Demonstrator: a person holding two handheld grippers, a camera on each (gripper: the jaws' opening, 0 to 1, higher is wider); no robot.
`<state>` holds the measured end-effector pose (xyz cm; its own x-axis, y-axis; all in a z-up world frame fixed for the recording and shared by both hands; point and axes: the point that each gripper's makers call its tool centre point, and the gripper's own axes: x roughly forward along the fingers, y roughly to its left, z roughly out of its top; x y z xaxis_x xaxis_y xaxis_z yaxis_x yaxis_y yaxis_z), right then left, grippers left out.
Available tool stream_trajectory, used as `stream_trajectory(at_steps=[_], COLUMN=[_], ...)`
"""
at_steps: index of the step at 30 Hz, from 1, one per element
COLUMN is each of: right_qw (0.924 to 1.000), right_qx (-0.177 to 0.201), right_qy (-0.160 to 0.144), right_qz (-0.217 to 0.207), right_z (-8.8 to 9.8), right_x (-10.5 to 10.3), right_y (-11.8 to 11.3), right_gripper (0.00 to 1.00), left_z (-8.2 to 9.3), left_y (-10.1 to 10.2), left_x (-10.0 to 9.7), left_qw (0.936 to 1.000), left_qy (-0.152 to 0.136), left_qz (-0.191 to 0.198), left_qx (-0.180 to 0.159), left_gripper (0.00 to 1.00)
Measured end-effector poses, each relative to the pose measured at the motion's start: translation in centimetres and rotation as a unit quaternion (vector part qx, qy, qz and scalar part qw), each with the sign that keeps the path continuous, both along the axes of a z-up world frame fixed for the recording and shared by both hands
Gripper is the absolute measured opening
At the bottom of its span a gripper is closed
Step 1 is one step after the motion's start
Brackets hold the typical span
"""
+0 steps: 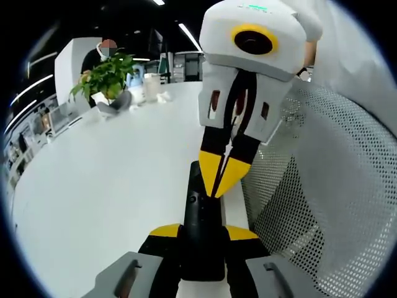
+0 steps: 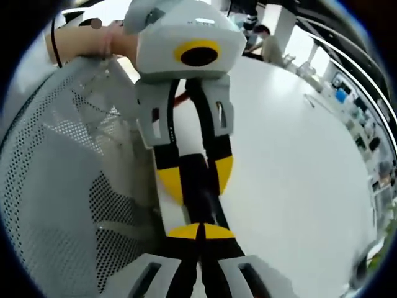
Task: Press the specified remote control buttons in sequence, fully releasing each button before pressing the next.
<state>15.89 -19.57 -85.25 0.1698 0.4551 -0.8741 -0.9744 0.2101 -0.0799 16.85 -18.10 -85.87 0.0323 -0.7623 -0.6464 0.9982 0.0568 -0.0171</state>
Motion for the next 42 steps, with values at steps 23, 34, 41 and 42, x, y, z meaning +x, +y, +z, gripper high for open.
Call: stream_trajectory(at_steps=[23,34,41,42], right_qw=[0.9957,0.9926,0.9919,0.9925], right_qx=[-0.045,-0.061,-0.055,-0.053], right_qy=[-0.012,-0.031,-0.039,-0.040], right_qz=[0.080,0.100,0.108,0.103], right_z=[-0.35,-0.44,-0.66,-0.62], right_x=[-0.65,-0.65,-0.85,-0.81], right_y=[0.25,0.29,0.64,0.61], right_gripper=[0.00,0.00,0.00,0.00], left_z=[-0.03,0.00,0.01,0.00], left_y=[-0.07,-0.08,-0.09,-0.07], left_x=[0.01,-0.01,0.07,0.04], left_qw=[1.0000,1.0000,1.0000,1.0000], left_qy=[0.001,0.000,-0.001,-0.001], left_qz=[-0.001,-0.002,0.000,0.000], left_qx=[0.000,0.001,0.001,0.001], left_gripper=[0.26,0.26,0.26,0.26])
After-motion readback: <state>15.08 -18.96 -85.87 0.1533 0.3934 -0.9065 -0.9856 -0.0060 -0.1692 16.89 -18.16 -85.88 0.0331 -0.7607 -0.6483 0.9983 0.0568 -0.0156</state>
